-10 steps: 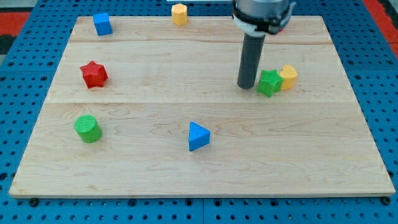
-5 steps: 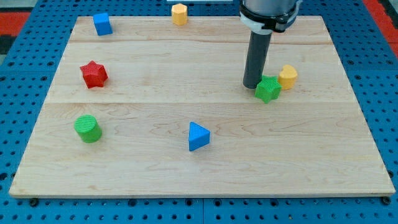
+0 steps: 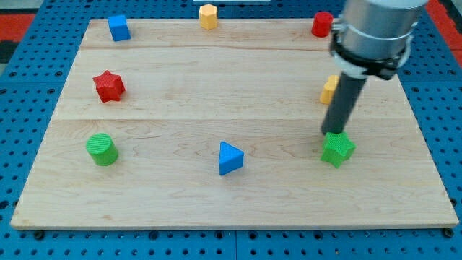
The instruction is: Slide the green star towards the bottom right
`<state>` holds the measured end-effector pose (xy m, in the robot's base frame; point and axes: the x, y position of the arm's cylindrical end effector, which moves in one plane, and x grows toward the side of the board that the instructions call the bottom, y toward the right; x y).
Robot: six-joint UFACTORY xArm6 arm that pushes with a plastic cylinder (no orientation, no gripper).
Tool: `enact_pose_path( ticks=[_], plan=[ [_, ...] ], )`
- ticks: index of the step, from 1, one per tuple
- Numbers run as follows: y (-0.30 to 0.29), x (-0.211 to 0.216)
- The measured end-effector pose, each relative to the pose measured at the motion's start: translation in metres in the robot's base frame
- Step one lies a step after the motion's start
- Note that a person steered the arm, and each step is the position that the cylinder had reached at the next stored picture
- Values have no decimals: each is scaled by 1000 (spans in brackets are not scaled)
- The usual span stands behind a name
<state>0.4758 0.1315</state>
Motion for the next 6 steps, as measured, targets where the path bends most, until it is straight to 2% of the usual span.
enact_pose_path(
  ticks=[2,4,5,6],
  plan=[
    [-44,19],
    [-3,30],
    [-71,13],
    [-4,3]
  ],
)
